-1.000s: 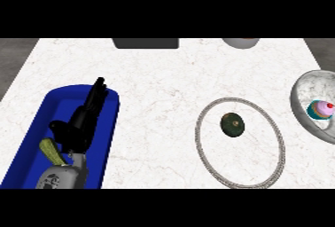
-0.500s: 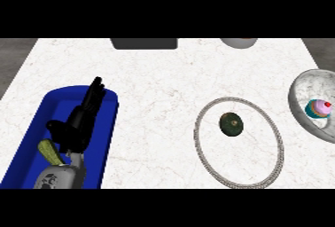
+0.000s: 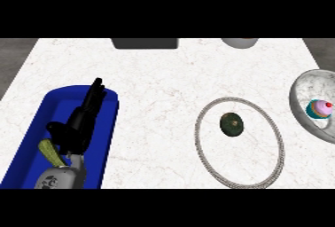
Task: Pick the cupcake from the placemat and place it in the bowl
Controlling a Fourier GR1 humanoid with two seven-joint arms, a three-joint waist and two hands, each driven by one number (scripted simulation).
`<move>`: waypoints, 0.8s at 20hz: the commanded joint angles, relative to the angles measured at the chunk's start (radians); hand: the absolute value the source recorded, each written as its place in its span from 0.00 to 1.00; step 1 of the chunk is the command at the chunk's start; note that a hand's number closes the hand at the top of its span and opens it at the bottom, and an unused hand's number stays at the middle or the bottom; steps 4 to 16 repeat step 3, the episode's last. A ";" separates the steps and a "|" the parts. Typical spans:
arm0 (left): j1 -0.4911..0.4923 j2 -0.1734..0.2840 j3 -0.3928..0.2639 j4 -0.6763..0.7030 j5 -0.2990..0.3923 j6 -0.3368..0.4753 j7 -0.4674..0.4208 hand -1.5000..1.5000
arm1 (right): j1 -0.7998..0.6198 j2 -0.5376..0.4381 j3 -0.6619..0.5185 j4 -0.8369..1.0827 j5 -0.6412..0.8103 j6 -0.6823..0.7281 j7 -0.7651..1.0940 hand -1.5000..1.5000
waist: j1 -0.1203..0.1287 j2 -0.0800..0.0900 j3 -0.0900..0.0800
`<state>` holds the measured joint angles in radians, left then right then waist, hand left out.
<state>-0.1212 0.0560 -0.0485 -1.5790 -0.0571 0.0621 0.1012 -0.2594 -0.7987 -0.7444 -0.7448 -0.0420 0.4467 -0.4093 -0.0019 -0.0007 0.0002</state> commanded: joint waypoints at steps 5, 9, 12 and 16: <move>-0.006 0.003 -0.002 -0.008 -0.013 -0.011 0.015 0.50 | 0.037 -0.029 0.023 0.067 -0.013 0.045 -0.105 0.00 | 0.004 0.001 0.000; -0.006 0.003 -0.002 -0.008 -0.013 -0.011 0.015 0.50 | 0.037 -0.029 0.023 0.067 -0.013 0.045 -0.105 0.00 | 0.004 0.001 0.000; -0.006 0.003 -0.002 -0.008 -0.013 -0.011 0.015 0.50 | 0.037 -0.029 0.023 0.067 -0.013 0.045 -0.105 0.00 | 0.004 0.001 0.000; -0.006 0.003 -0.002 -0.008 -0.013 -0.011 0.015 0.50 | 0.037 -0.029 0.023 0.067 -0.013 0.045 -0.105 0.00 | 0.004 0.001 0.000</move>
